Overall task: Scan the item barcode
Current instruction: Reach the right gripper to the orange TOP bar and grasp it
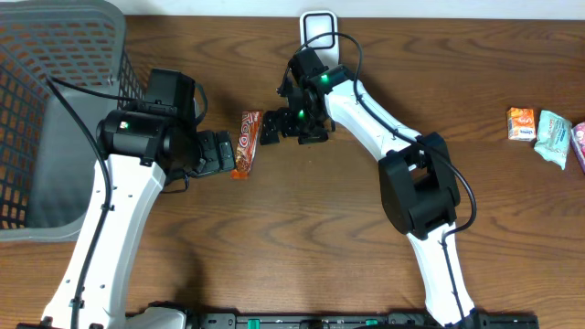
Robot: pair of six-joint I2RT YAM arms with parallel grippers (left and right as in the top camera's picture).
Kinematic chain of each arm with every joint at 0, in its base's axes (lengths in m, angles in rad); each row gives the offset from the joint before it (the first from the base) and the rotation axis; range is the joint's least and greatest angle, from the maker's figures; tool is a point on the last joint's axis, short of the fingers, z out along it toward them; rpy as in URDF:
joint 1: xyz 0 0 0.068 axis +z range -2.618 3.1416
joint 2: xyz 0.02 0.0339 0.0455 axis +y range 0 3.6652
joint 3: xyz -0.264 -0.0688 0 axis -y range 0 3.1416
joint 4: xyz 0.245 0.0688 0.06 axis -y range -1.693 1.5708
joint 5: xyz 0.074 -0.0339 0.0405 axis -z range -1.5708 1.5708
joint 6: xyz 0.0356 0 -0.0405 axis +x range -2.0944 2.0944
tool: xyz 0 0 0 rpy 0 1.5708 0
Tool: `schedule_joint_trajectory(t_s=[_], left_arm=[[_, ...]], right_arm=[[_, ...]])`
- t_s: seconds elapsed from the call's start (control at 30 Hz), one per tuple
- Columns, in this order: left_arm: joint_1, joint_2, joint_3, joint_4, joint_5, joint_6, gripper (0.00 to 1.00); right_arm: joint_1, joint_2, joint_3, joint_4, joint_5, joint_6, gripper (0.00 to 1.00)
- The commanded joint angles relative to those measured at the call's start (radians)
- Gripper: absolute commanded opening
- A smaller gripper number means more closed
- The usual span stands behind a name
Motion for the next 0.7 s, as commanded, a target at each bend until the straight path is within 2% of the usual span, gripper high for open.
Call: schedule_joint_trajectory(t_s=[0.0, 0.2, 0.5, 0.67], left_arm=[[-0.001, 0.003, 0.003, -0.005, -0.006, -0.013, 0.98], [-0.001, 0.003, 0.003, -0.005, -0.006, -0.012, 0.98], [-0.001, 0.003, 0.003, -0.005, -0.006, -0.013, 0.98], [-0.001, 0.003, 0.003, -0.005, -0.006, -0.013, 0.98]], right_arm=[[0.019, -0.011, -0.002, 0.003, -0.001, -0.003, 0.99], [0.035, -0.011, -0.002, 0.022, 0.040, -0.009, 0.99], [0.051, -0.011, -0.005, 0.090, 0.018, 0.109, 0.99], [0.075, -0.008, -0.007, 0.167, 0.018, 0.224, 0.99]])
